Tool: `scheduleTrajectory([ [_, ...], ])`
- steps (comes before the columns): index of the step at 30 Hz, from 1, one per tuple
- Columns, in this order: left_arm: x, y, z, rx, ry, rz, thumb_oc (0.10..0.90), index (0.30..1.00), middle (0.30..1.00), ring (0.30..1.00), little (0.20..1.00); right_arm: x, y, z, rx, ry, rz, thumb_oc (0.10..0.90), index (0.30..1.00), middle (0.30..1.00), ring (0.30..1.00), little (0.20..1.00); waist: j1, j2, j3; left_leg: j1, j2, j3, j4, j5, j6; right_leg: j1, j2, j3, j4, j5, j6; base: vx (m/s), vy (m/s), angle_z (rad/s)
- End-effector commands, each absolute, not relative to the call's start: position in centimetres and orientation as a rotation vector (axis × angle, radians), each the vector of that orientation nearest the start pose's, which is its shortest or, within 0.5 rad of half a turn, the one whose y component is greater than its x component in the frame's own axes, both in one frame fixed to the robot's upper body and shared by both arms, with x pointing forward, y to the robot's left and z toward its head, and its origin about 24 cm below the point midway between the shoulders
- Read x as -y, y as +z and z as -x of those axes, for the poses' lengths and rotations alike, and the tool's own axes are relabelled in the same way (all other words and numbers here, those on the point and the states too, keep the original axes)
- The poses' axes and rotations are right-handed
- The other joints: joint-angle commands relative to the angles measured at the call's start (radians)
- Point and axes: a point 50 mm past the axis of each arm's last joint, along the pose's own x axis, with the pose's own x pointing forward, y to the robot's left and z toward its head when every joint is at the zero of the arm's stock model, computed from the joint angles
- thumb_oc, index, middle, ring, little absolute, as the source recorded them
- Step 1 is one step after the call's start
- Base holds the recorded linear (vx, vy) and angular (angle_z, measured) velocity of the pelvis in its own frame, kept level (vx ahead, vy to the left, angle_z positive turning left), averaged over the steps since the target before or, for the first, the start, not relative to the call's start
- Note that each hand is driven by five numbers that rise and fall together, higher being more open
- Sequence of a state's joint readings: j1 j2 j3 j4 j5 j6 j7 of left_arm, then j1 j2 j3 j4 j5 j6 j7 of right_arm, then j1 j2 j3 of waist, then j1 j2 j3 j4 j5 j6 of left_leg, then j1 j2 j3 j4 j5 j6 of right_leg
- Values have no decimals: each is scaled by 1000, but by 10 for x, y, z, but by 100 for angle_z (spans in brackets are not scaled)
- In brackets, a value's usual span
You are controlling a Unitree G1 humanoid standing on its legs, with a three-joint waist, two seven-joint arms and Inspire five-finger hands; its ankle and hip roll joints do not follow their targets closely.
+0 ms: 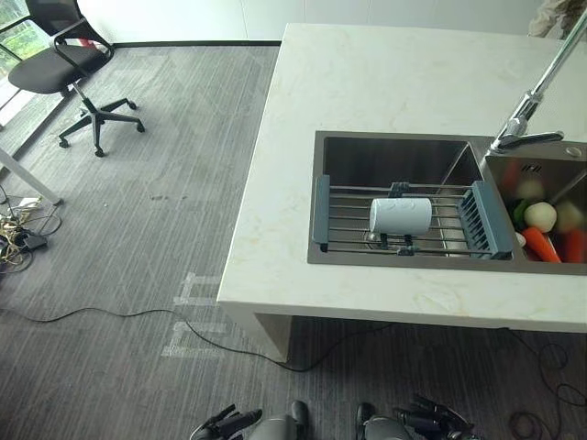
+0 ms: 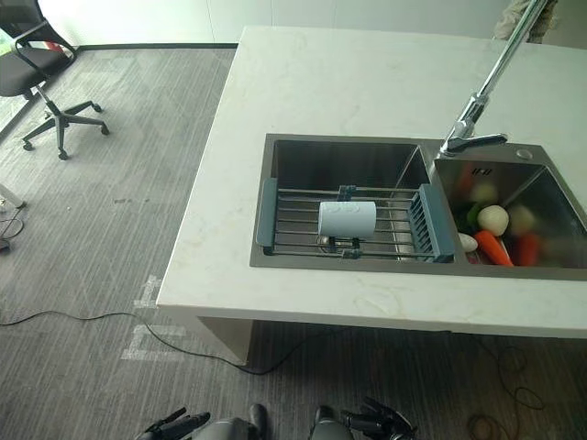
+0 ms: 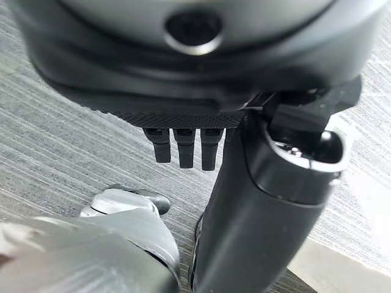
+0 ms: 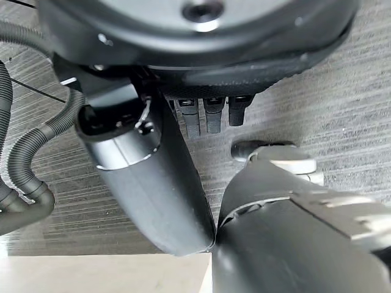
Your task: Place the dishes in the dishwasher.
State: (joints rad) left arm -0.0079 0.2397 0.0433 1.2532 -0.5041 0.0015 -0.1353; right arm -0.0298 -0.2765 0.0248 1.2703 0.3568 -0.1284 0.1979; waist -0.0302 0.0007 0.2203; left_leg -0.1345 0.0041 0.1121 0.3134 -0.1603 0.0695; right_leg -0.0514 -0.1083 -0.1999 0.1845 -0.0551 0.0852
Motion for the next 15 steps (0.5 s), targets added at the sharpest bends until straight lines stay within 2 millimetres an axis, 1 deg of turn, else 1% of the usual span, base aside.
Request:
scheduleTrajectory([
  [1, -264, -153, -88, -1091, 439, 300, 800, 900, 900, 900, 900, 266, -137, -125, -921, -157, -54, 800, 900, 900, 900, 900, -8, 65, 20, -2, 51, -76, -13, -91, -35, -115, -5, -7, 304, -77, 37, -198, -225, -31],
  [2, -266, -152, -90, -1078, 456, 325, 800, 900, 900, 900, 900, 266, -135, -129, -909, -148, -40, 800, 900, 900, 900, 900, -9, 68, 24, -2, 51, -83, -13, -88, -37, -117, -19, -1, 307, -82, 36, -181, -326, -10],
  [3, -268, -150, -94, -1056, 482, 371, 800, 900, 900, 900, 900, 265, -133, -135, -890, -127, -6, 800, 900, 900, 900, 900, -1, 74, 24, -2, 63, -83, -13, -82, -46, -101, -76, 0, 246, -68, 38, -131, -402, 11],
  [4, -268, -149, -100, -1042, 485, 392, 800, 900, 900, 900, 900, 263, -131, -142, -879, -117, 14, 800, 900, 900, 900, 900, 3, 72, 28, 3, 73, -89, -13, -82, -56, -92, -117, 11, 184, -38, 48, -179, -629, 18],
  [5, -268, -147, -107, -1023, 487, 403, 800, 900, 900, 900, 900, 259, -128, -152, -865, -84, 51, 800, 900, 900, 900, 900, 3, 69, 38, 11, 95, -108, -13, -88, -73, -103, -161, 53, 144, 8, 71, -169, -855, -10],
  [6, -269, -147, -107, -1026, 512, 403, 800, 900, 900, 900, 900, 254, -129, -154, -875, -42, 93, 800, 900, 900, 900, 900, 6, 50, 32, -3, 149, -102, -13, -68, -115, -70, -131, 52, 115, -95, 71, -146, -772, -18],
  [7, -268, -148, -105, -1032, 523, 411, 800, 900, 900, 900, 900, 253, -129, -153, -884, -34, 104, 800, 900, 900, 900, 900, 11, 43, 28, -4, 164, -94, -13, -58, -125, -71, -133, 43, 115, -104, 72, -104, -607, -6],
  [8, -265, -149, -102, -1045, 527, 426, 800, 900, 900, 900, 900, 253, -131, -153, -901, -30, 117, 800, 900, 900, 900, 900, 20, 34, 22, -10, 189, -83, -13, -40, -141, -74, -133, 30, 115, -116, 71, -116, -400, -10],
  [9, -260, -152, -100, -1059, 508, 433, 800, 900, 900, 900, 900, 254, -132, -150, -912, -49, 118, 800, 900, 900, 900, 900, 24, 21, 24, -32, 222, -69, -13, -7, -159, -68, -115, 33, 115, -140, 55, -142, -579, -16],
  [10, -251, -155, -99, -1088, 450, 412, 800, 900, 900, 900, 900, 260, -134, -142, -936, -88, 114, 800, 900, 900, 900, 900, 27, 5, 35, -59, 244, -10, -13, 36, -166, -42, -99, 11, 115, -163, 35, -76, -614, -5],
  [11, -248, -155, -102, -1092, 430, 382, 800, 900, 900, 900, 900, 265, -136, -133, -966, -121, 95, 800, 900, 900, 900, 900, 14, -8, 40, -58, 259, 82, -13, 34, -162, -9, -97, -29, 115, -189, 25, -105, -536, 36],
  [12, -245, -155, -107, -1092, 419, 373, 800, 900, 900, 900, 900, 268, -138, -126, -996, -144, 79, 800, 900, 900, 900, 900, 7, -13, 43, -62, 250, 143, -13, 44, -142, -8, -100, -59, 115, -185, 12, -15, -325, 85],
  [13, -242, -155, -109, -1098, 412, 378, 800, 900, 900, 900, 900, 269, -141, -119, -1028, -154, 78, 800, 900, 900, 900, 900, 3, -14, 39, -49, 223, 144, -13, 8, -139, 6, -101, -65, 115, -204, 18, -48, -194, 86],
  [14, -238, -156, -109, -1103, 405, 377, 800, 900, 900, 900, 900, 270, -144, -110, -1077, -166, 86, 800, 900, 900, 900, 900, 1, -10, 29, -49, 219, 129, -13, 3, -140, -3, -91, -68, 115, -202, 16, -24, -92, 82],
  [15, -236, -157, -108, -1100, 409, 380, 800, 900, 900, 900, 900, 273, -145, -104, -1103, -170, 100, 800, 900, 900, 900, 900, 14, -6, 23, -67, 189, 81, -13, 15, -129, -24, -82, -54, 115, -181, 8, -46, -14, 58],
])
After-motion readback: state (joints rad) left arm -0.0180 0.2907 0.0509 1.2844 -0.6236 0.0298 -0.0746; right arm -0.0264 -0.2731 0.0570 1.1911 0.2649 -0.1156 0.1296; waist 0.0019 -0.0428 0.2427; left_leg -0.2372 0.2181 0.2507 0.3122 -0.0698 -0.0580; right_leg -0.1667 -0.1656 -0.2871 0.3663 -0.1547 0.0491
